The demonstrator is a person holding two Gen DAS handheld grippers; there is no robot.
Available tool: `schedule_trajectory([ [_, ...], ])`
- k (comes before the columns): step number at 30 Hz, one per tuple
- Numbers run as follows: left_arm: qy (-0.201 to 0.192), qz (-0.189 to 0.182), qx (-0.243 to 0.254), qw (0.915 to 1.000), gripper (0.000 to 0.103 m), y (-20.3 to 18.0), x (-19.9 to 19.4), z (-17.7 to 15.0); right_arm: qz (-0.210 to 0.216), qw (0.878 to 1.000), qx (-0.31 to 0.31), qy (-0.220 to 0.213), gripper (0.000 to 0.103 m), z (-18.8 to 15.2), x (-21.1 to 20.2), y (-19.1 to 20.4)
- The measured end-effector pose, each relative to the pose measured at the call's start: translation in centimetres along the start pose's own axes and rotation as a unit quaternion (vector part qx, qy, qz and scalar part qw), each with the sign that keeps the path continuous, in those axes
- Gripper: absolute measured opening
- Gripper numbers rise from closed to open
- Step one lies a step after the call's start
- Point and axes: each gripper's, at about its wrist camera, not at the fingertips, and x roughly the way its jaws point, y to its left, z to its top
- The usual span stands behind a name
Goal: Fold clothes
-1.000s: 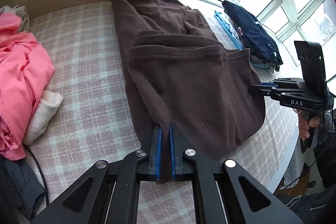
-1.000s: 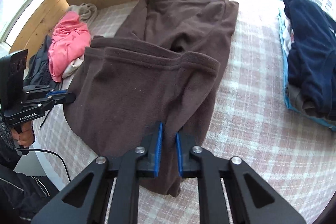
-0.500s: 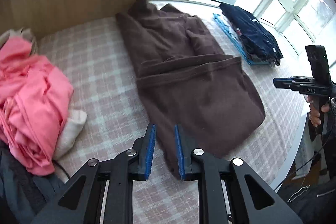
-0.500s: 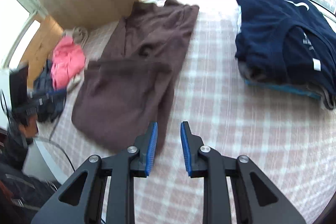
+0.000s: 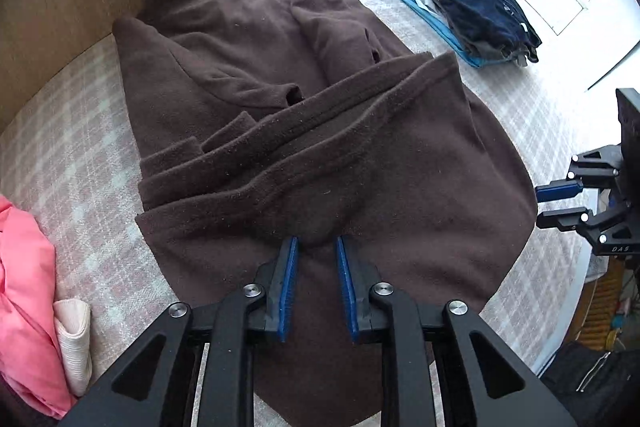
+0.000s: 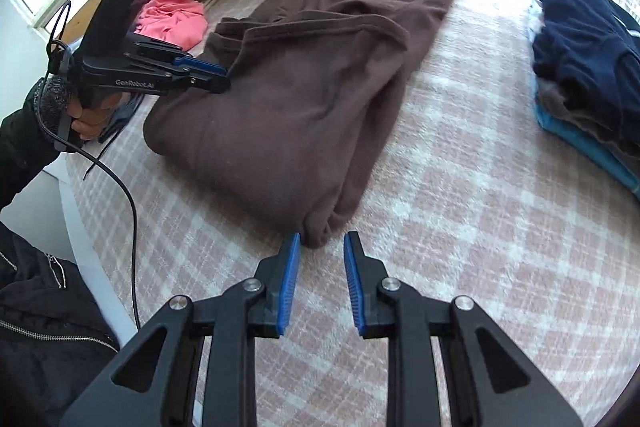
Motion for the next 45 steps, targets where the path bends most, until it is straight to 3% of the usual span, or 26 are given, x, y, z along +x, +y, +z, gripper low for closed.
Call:
schedule_trajectory([
  [2,-0.002,0.003,0.001,1.0000,0.020,-0.1,0.0,0.0,0.015,1.000,0.000,0.005,0.020,-0.1,0.5,-0.2],
  [3,-0.003,0.003,0.000,1.0000,0.020,-0.1,0.0,0.0,0.024,1.000,0.001,0.008,0.009,-0.2,0.7,-0.4],
  [4,-0.004,-0.001,-0.004,1.0000,0.020,0.0,0.0,0.0,0.033,0.999,0.005,0.008,0.007,-0.3,0.7,-0.5],
  [7,-0.006,-0.018,-0.016,0.9997,0.021,0.9,0.1,0.0,0.050,0.998,0.031,0.009,0.004,-1.3,0.2,-1.6],
  [11,-0.009,-0.016,-0.010,0.9998,0.021,0.8,0.1,-0.4,0.035,0.994,0.096,0.029,0.002,-2.7,0.5,-4.4],
  [15,-0.009,-0.018,-0.013,0.9997,0.021,0.7,0.0,-0.6,0.069,0.989,0.118,-0.056,0.006,-1.1,-2.8,-3.9],
  [18,-0.012,-0.017,-0.013,0.9997,0.020,0.5,0.1,-0.7,0.090,0.990,0.084,-0.071,0.006,1.4,-1.6,-2.1],
  [19,-0.013,-0.016,-0.012,0.9997,0.020,0.4,0.1,-0.7,0.086,0.992,0.075,-0.058,0.006,2.1,-0.2,-1.8],
  [23,-0.020,-0.010,-0.019,0.9996,0.020,0.7,-0.9,-1.0,-0.035,0.994,0.106,-0.007,0.005,3.3,2.9,-5.0],
  [24,-0.023,-0.005,-0.023,0.9995,0.017,0.9,-1.4,-1.2,-0.047,0.993,0.104,-0.014,0.005,3.7,2.3,-5.0],
  [28,-0.071,-0.021,-0.022,0.9970,0.019,0.8,-4.6,-1.3,-0.035,0.996,0.063,-0.057,0.005,5.5,-0.3,-2.3],
  [31,-0.074,-0.039,0.002,0.9965,0.021,0.3,-3.9,-0.5,-0.002,0.999,0.029,-0.041,0.005,7.6,2.3,-0.5],
  [34,-0.067,-0.038,-0.011,0.9970,0.023,2.0,-1.4,0.7,-0.010,0.999,0.029,-0.014,0.002,9.4,5.6,-1.0],
  [35,-0.062,-0.028,-0.032,0.9972,0.021,3.4,-1.0,0.7,0.001,0.998,0.057,-0.004,0.000,9.4,6.1,-2.2],
  [36,-0.055,-0.023,-0.059,0.9965,0.000,5.0,-0.7,0.6,0.022,0.996,0.092,0.005,0.000,9.2,6.5,-3.4],
  [38,-0.063,-0.030,-0.101,0.9925,0.004,7.6,-1.9,0.1,0.003,0.995,0.101,0.019,0.000,9.0,5.2,-4.0],
  [39,-0.074,-0.012,-0.102,0.9920,0.008,8.1,-3.0,-0.3,-0.020,0.996,0.081,0.012,0.007,9.1,4.0,-3.4],
  [41,-0.092,0.015,-0.099,0.9907,0.019,8.8,-4.9,-1.0,-0.014,0.997,0.070,-0.009,0.007,9.8,2.5,-2.5],
  [45,-0.096,-0.033,-0.078,0.9918,0.022,7.2,-5.3,-0.7,0.003,0.999,0.045,-0.029,0.015,11.6,2.6,-0.2],
])
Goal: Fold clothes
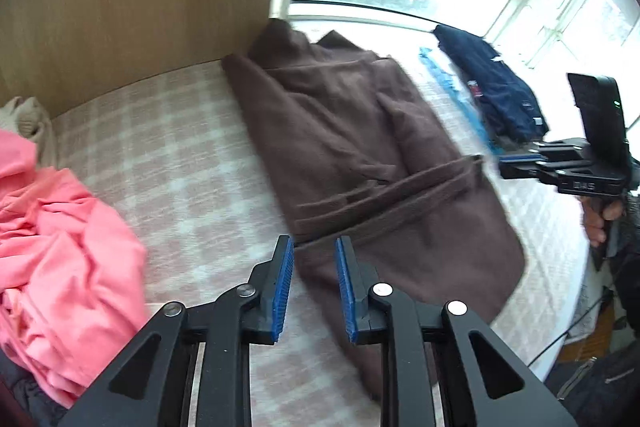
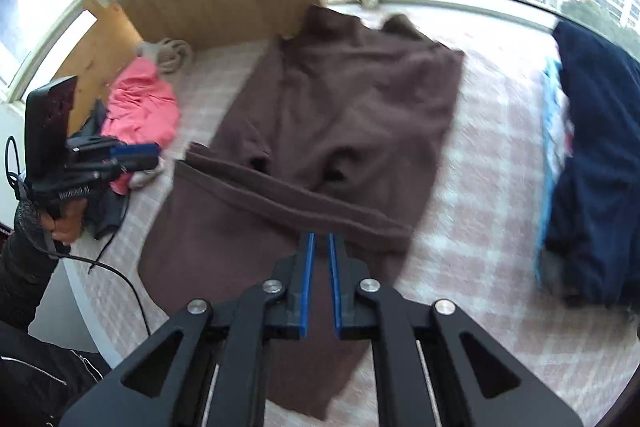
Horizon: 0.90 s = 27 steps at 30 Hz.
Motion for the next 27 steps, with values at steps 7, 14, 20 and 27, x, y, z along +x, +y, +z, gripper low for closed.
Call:
schedule_trajectory([
  [7,0.048,-0.009,0.016,0.9987,0.024,-0.5,4.6,-1.5,0.006,0.998,0.011,0.066,0.018,0.2,4.4,-0.7],
  [14,0.009,0.025,0.007,0.9996,0.034,1.9,-0.1,5.2,-0.043,0.999,0.030,-0.017,0.050,6.0,-2.0,-4.3],
  [20,0.009,0.052,-0.021,0.9984,0.034,6.5,3.0,11.5,-0.049,0.997,0.054,-0.027,0.050,11.6,-0.8,-9.1],
  [27,0.038,0.053,-0.034,0.9973,0.034,9.9,9.4,15.0,-0.069,0.995,0.071,0.012,0.050,15.1,5.1,-13.9],
])
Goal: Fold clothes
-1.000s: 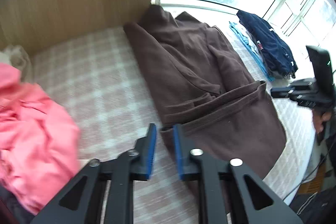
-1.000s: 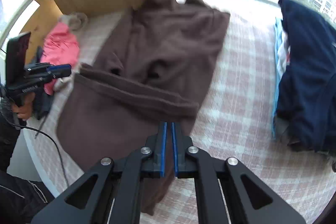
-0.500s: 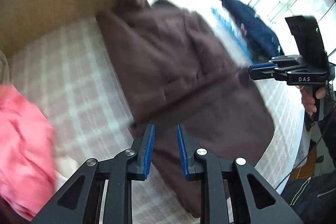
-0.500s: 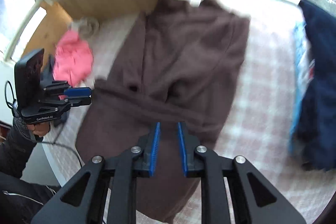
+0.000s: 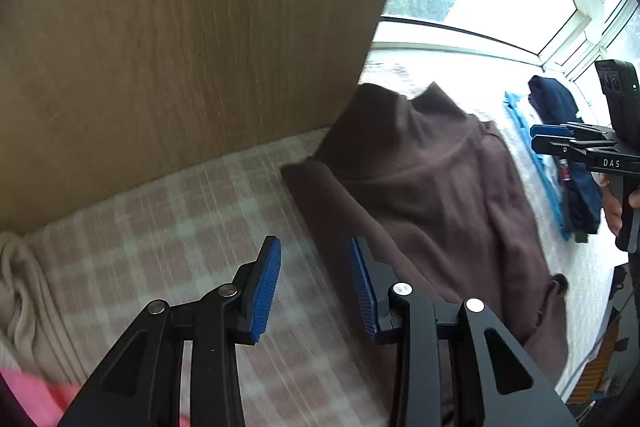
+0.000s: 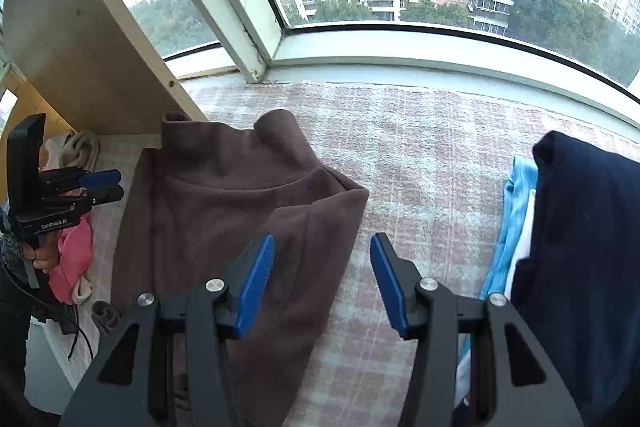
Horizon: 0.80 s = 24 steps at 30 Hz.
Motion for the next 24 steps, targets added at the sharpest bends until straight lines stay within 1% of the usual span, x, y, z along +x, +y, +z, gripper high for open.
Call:
schedule_trajectory([
  [3,-0.004,-0.011,0.002,0.9999,0.034,0.4,1.2,0.4,-0.003,1.000,0.000,0.001,0.050,0.2,1.3,-1.0],
  [6,-0.011,-0.007,0.020,0.9997,0.034,-0.1,1.8,0.5,0.011,1.000,0.002,0.008,0.050,0.2,2.4,-1.8],
  [7,-0.012,-0.006,0.022,0.9997,0.034,-0.2,2.0,0.6,0.014,1.000,0.002,0.009,0.050,0.2,2.6,-1.9],
  [10,-0.014,-0.005,0.023,0.9996,0.035,-0.4,2.5,1.0,0.038,0.999,0.004,0.009,0.050,0.6,3.3,-2.2],
  [12,-0.013,-0.005,0.026,0.9996,0.035,-0.5,2.7,1.2,0.045,0.999,0.002,0.011,0.050,0.9,3.6,-2.1],
  [15,-0.007,-0.007,0.027,0.9996,0.036,-0.5,3.2,1.6,0.035,0.999,-0.015,0.012,0.050,1.2,4.0,-1.7],
  [18,-0.005,-0.005,0.041,0.9991,0.036,-1.0,3.8,1.5,0.025,0.999,-0.035,0.012,0.050,1.5,4.4,-1.0],
  [22,-0.005,-0.020,0.028,0.9994,0.039,-0.8,4.4,1.4,0.011,0.998,-0.063,0.002,0.050,1.6,4.8,-0.2],
  [24,-0.005,-0.018,0.035,0.9992,0.040,-1.0,4.5,1.4,0.008,0.997,-0.076,-0.002,0.050,1.6,5.0,0.1],
])
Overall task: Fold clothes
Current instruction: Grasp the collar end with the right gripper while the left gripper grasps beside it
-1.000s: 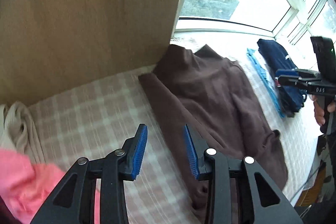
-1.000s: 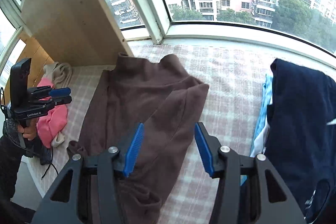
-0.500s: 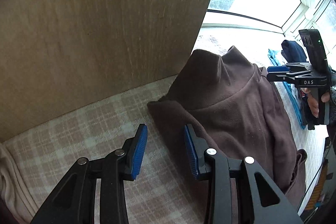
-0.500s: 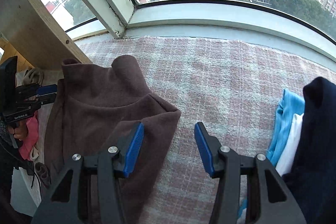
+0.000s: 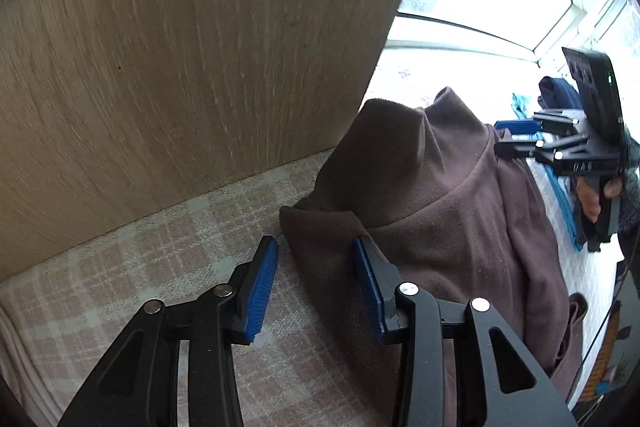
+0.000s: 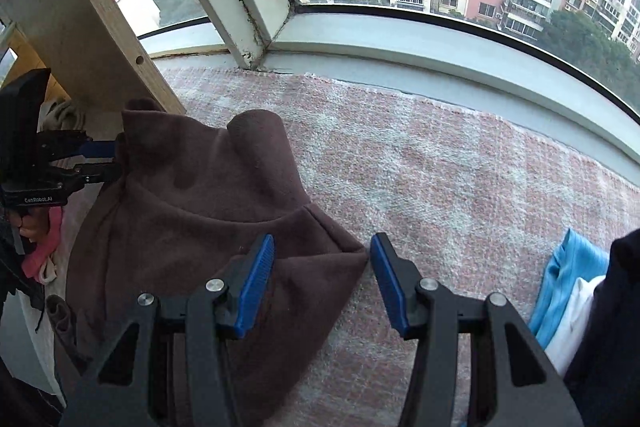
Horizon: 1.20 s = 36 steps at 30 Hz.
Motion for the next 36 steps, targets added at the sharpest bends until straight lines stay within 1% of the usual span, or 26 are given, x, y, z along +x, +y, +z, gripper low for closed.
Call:
schedule_trajectory([
  [5,-0.005,0.012,0.020,0.9997,0.042,-0.8,0.3,-0.1,0.008,1.000,-0.029,-0.009,0.049,0.0,0.4,0.6],
  [6,-0.008,0.014,0.022,0.9996,0.042,-0.9,0.3,-0.2,0.006,0.999,-0.035,-0.010,0.046,0.0,0.5,0.8],
  [7,-0.012,0.015,0.025,0.9995,0.040,-1.1,0.4,-0.3,0.003,0.999,-0.040,-0.011,0.043,0.0,0.5,0.9],
  [8,-0.016,0.016,0.031,0.9993,0.037,-1.3,0.4,-0.3,0.003,0.999,-0.043,-0.010,0.036,0.1,0.6,0.9],
  [9,-0.021,0.015,0.040,0.9989,0.028,-1.7,0.4,-0.4,0.006,0.999,-0.042,-0.009,0.032,0.1,0.7,0.9],
  [10,-0.025,0.015,0.049,0.9984,0.024,-2.0,0.4,-0.5,0.010,0.999,-0.041,-0.008,0.029,0.2,0.7,0.8],
  [11,-0.029,0.019,0.061,0.9976,0.023,-2.4,0.3,-0.6,0.013,0.999,-0.040,-0.008,0.023,0.3,0.7,0.8],
  [12,-0.032,0.024,0.071,0.9967,0.018,-2.8,0.3,-0.7,0.015,0.999,-0.038,-0.009,0.019,0.3,0.7,0.8],
  [14,-0.039,0.030,0.085,0.9951,0.014,-3.3,0.3,-0.9,0.015,0.999,-0.038,-0.010,0.017,0.3,0.7,0.8],
  [17,-0.045,0.031,0.084,0.9950,0.010,-3.4,0.0,-1.2,0.014,0.999,-0.036,-0.009,0.014,0.3,0.5,1.0],
  [19,-0.052,0.035,0.086,0.9943,0.008,-3.6,-0.4,-1.4,0.020,0.999,-0.031,-0.013,0.013,0.3,-0.3,1.0],
  [23,-0.072,0.031,0.087,0.9931,0.006,-4.0,-2.6,-1.7,0.031,0.999,-0.036,-0.024,0.012,0.3,-2.6,1.8],
  [27,-0.088,0.020,0.095,0.9913,0.006,-3.8,-5.9,-2.4,0.032,0.998,-0.047,-0.036,0.012,0.0,-5.4,3.1],
  [31,-0.103,0.016,0.113,0.9882,0.006,-4.9,-9.7,-3.4,0.029,0.997,-0.049,-0.052,0.012,-1.0,-8.8,4.5],
  [34,-0.114,0.018,0.130,0.9848,0.006,-5.7,-12.5,-2.0,0.028,0.996,-0.051,-0.072,0.012,-2.3,-11.9,5.9],
  [36,-0.122,0.019,0.140,0.9824,0.006,-6.4,-14.3,-2.6,0.026,0.995,-0.053,-0.085,0.012,-3.3,-13.9,6.9],
])
